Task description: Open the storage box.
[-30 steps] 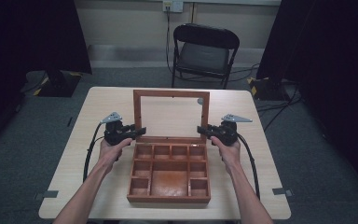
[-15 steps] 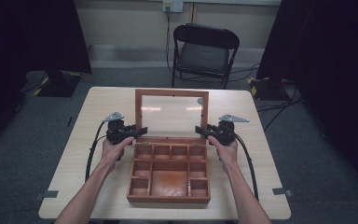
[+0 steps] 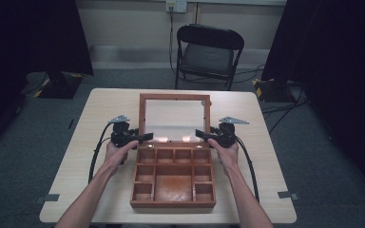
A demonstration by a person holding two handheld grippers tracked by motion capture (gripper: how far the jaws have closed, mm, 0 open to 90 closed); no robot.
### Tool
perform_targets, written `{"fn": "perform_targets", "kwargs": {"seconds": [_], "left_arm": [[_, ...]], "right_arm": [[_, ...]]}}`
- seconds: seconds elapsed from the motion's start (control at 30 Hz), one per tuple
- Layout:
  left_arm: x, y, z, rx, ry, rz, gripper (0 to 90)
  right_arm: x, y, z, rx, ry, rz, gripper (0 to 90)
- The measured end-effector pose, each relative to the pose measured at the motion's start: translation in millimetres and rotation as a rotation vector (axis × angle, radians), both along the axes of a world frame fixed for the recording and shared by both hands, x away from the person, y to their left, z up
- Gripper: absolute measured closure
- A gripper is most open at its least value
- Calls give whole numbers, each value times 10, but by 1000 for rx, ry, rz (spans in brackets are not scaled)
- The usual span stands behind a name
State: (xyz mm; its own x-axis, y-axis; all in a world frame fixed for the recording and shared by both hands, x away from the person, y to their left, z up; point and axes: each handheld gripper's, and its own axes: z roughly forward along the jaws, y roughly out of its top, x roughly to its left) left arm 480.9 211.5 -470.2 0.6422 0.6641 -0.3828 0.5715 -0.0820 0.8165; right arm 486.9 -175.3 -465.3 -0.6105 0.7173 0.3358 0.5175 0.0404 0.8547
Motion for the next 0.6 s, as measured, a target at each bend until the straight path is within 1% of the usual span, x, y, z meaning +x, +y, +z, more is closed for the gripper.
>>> {"fn": "perform_targets", "kwargs": {"seconds": [0.03, 0.13, 0.23, 0.3, 0.4, 0.53, 0.6], "left_arm": [[1, -9, -4, -7, 8, 4, 359], [16, -18, -23, -9, 17, 5, 334], [28, -15, -43, -16, 29, 4, 338], [34, -17, -53, -8, 31, 6, 338], [46, -17, -72, -17, 44, 6, 336], [59, -30, -108, -8, 57, 6, 328], [59, -27, -119, -1, 60, 6, 326]], "right_arm": [[2, 15, -7, -9, 1, -4, 361], [9, 45, -22, -20, 11, -9, 324], [16, 63, -32, -24, 24, -13, 297], [20, 82, -40, -38, 27, -16, 273], [28, 98, -49, -56, 35, -15, 261], [35, 91, -68, -80, 54, -15, 247], [39, 84, -76, -79, 59, -16, 242]]}}
